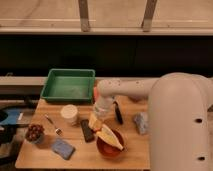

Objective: Place apple in paper cup

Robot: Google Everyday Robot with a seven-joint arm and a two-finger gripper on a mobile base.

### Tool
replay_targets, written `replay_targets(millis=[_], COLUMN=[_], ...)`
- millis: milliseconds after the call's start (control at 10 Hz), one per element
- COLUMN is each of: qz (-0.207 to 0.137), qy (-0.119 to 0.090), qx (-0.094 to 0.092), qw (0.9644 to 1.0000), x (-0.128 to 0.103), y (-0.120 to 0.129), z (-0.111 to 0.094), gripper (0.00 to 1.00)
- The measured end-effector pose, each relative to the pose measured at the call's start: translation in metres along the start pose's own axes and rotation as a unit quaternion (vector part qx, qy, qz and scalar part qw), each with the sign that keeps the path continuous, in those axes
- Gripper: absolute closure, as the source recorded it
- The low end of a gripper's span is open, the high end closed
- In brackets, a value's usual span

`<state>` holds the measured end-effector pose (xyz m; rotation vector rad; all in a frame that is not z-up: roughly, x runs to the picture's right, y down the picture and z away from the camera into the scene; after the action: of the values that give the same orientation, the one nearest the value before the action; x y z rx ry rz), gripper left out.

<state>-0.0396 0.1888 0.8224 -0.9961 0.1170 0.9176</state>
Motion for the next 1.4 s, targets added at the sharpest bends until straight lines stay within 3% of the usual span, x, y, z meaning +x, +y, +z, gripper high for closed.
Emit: replay_targets(millis=[200, 400, 900, 1400], qz=[0.003, 0.007, 0.011, -0.022], qy=[-0.004, -0.016, -0.099, -0.129], qx=[0.002, 0.009, 0.031, 0.058], qw=[1.0, 0.9998, 0.9945, 0.9896], x=[0.0, 0.001, 0.009, -0.019], y=[0.0, -0.001, -0.012, -0.015], z=[-0.002, -0.009, -0.077, -0.114], gripper=[1.0, 1.0, 1.0, 1.0])
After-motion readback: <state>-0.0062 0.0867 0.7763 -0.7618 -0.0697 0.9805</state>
